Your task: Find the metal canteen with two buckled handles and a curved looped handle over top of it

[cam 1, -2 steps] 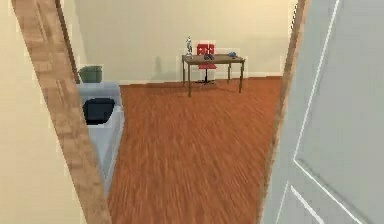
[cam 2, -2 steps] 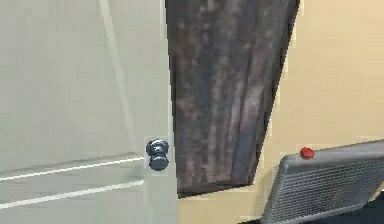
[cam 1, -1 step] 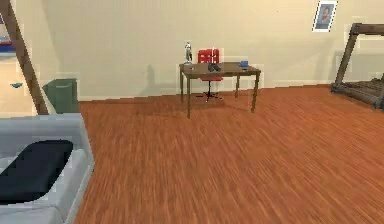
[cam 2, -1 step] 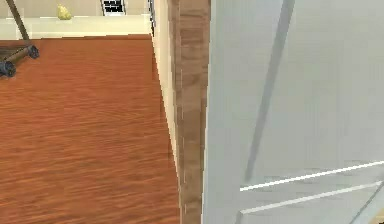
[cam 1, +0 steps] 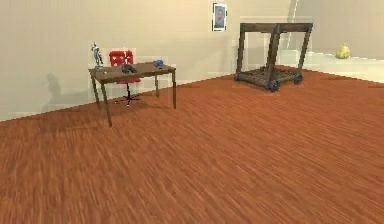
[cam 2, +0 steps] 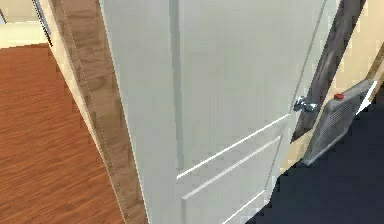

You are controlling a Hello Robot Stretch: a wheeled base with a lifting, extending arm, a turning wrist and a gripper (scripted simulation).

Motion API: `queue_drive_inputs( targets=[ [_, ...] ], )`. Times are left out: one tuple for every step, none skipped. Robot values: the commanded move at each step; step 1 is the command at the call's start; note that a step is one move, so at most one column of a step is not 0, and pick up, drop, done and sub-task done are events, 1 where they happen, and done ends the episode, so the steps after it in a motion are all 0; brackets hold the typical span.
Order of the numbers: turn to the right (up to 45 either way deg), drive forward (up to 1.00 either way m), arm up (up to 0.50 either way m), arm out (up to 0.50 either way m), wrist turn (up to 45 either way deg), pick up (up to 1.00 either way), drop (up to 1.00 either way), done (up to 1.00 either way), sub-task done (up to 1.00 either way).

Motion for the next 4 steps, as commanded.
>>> queue_drive_inputs(
  targets=[
    [0.0,0.05,0.00,0.00,0.0,0.00,0.00,0.00,0.00],
    [-3.0,0.00,0.00,0.00,0.0,0.00,0.00,0.00,0.00],
    [0.0,0.40,0.00,0.00,0.0,0.00,0.00,0.00,0.00],
    [45.0,0.00,0.00,0.00,0.0,0.00,0.00,0.00,0.00]
  ],
)
